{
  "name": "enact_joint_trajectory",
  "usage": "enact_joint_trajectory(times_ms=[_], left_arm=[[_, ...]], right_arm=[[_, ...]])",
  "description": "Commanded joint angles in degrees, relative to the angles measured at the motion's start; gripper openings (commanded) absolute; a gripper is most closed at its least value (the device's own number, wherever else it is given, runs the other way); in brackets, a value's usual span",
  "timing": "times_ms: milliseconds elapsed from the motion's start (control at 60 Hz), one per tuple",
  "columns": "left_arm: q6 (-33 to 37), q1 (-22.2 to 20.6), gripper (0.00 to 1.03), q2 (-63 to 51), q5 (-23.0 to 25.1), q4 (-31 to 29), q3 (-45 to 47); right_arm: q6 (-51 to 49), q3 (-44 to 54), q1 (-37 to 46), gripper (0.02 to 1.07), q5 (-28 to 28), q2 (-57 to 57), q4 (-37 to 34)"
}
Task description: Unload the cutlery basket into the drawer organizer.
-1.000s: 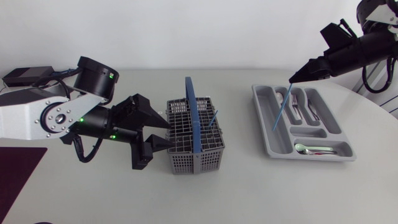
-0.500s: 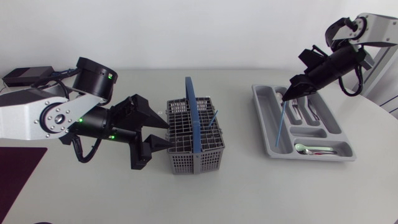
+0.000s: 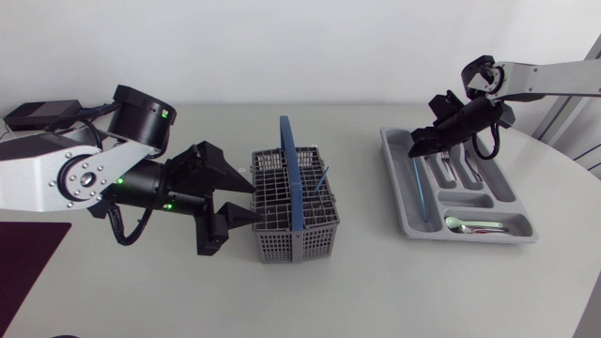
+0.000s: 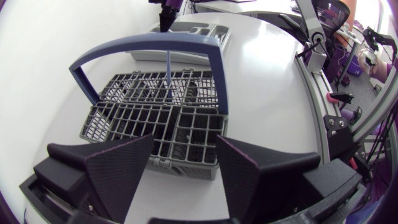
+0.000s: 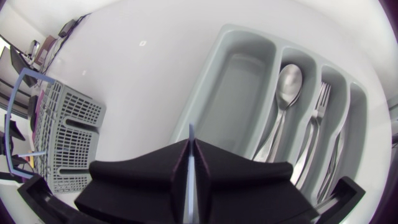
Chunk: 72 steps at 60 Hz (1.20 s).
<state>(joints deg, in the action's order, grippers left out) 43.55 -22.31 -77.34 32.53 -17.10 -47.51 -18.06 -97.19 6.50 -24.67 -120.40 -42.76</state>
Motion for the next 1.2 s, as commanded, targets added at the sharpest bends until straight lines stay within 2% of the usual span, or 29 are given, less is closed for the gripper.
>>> enact_joint_trajectory(times_ms=[0,17,50,67,117,183,300,400,617,767,883,1183], left_arm=[[0.4,-0.3,0.90,1.4,0.2,-0.8,1.4],[0.4,-0.3,0.90,1.6,0.2,-0.9,1.4],[0.3,-0.4,0.90,1.8,0.2,-1.0,1.4],[0.3,-0.4,0.90,1.8,0.2,-1.0,1.4],[0.1,-0.4,0.90,2.3,0.2,-1.4,1.5],[0.1,-0.5,0.90,2.6,0.2,-1.4,1.7],[0.0,-0.7,0.90,3.0,0.2,-1.4,2.2],[0.0,-0.9,0.90,3.1,0.3,-1.4,2.4],[0.0,-1.2,0.90,3.1,0.3,-1.4,2.7],[0.3,-1.2,0.90,3.0,0.3,-1.0,3.3],[0.4,-1.1,0.90,3.0,0.3,-0.7,3.4],[0.4,-0.9,0.90,1.8,0.3,0.2,2.8]], right_arm=[[3.1,0.8,0.9,0.36,1.1,-1.5,2.9],[3.8,1.0,0.9,0.45,1.7,-1.4,4.1],[4.4,1.6,0.9,0.56,2.2,-1.0,5.3],[4.6,2.4,1.0,0.70,2.3,-0.1,6.7],[5.4,3.8,1.1,0.93,2.3,2.0,8.3],[5.6,7.5,1.1,1.00,0.8,7.0,11.5],[4.4,21.4,0.4,1.01,-6.6,21.3,22.4],[1.6,33.1,-2.5,1.00,-10.1,30.7,30.1],[-2.2,46.2,-8.8,0.96,-16.1,40.6,36.5],[-6.0,52.6,-14.4,0.93,-16.2,42.3,40.9],[-6.0,55.7,-18.2,0.93,-15.4,41.6,47.1],[-5.5,56.0,-25.1,0.90,-10.5,35.8,55.9]])
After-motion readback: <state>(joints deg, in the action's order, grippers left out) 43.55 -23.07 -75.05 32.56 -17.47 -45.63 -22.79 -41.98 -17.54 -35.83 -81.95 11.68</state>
